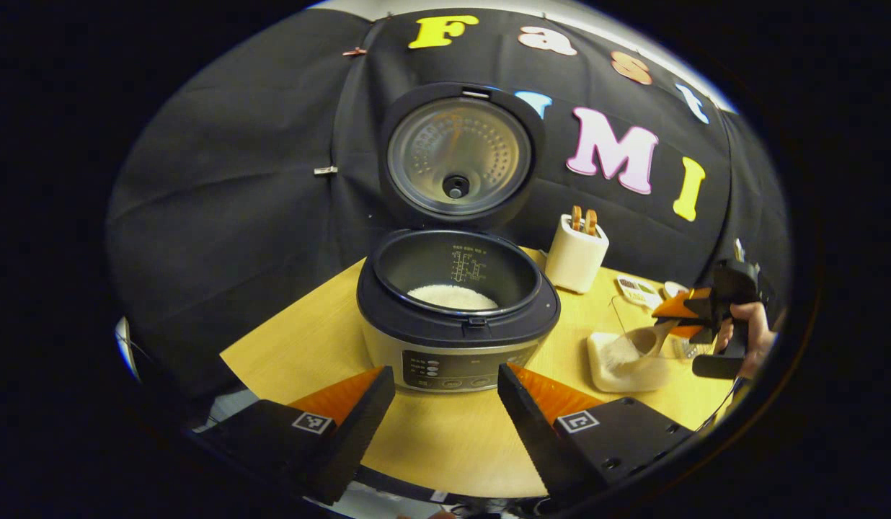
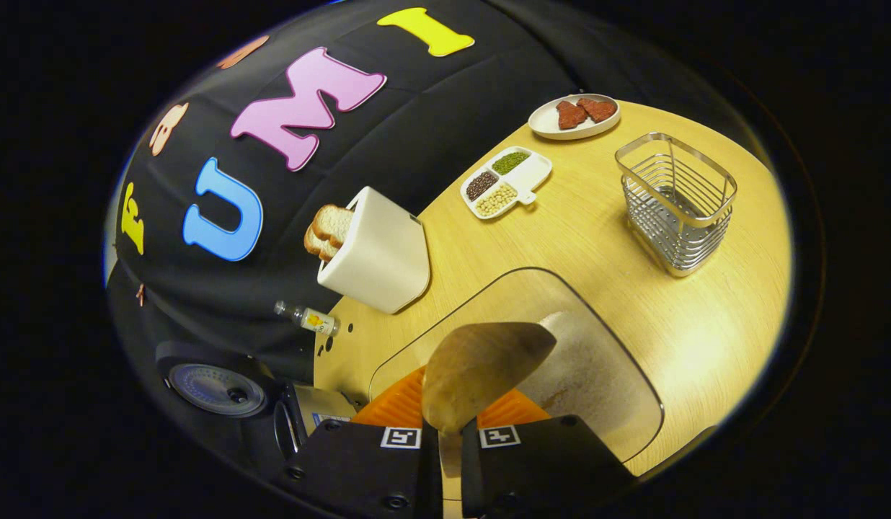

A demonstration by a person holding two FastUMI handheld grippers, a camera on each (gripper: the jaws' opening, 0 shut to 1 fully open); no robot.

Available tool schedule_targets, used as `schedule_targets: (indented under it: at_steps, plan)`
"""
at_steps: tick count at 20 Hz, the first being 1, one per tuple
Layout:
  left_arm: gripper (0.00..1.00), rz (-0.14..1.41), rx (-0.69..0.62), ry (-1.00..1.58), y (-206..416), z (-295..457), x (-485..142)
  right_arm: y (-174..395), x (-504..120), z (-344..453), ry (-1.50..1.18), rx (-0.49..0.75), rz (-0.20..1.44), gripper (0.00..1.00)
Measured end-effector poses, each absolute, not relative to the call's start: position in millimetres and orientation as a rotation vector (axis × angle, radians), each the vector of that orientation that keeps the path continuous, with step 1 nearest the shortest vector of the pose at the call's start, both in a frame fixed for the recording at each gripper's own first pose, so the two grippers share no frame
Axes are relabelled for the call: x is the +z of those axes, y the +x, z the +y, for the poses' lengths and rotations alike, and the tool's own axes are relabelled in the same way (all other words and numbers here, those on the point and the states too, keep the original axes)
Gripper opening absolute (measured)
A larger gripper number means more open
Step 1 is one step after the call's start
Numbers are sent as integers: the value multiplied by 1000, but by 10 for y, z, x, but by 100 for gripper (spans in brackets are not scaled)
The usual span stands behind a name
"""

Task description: Close the left gripper, press the button to open the rice cooker; take a wooden spoon from the chopstick holder with the right hand, scoop a spoonful of rice and pour it into the rice cooker, then put the wooden spoon back into the chopstick holder.

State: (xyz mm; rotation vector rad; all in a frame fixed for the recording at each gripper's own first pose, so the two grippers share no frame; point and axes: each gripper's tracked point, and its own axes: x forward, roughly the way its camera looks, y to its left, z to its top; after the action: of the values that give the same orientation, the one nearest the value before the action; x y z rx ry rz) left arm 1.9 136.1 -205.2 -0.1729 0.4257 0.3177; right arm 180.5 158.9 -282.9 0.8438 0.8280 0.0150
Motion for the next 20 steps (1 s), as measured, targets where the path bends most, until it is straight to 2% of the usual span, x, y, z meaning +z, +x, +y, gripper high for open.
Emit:
schedule_targets:
  at_steps: [8,16,17,18,20]
  plan:
    - [95,381,334,-191,-55,1517,-1803,1939,-2354,1453,977,-6,758,14]
    - [95,354,345,-173,-204,1632,-1734,2078,-1671,2019,1116,127,749,14]
    - [92,348,353,-177,-226,1655,-1713,2081,-1596,2113,1125,146,751,14]
    - [95,344,361,-178,-245,1675,-1694,2086,-1508,2217,1133,166,750,14]
    - [95,334,375,-177,-258,1700,-1674,2087,-1369,2442,1136,208,755,14]
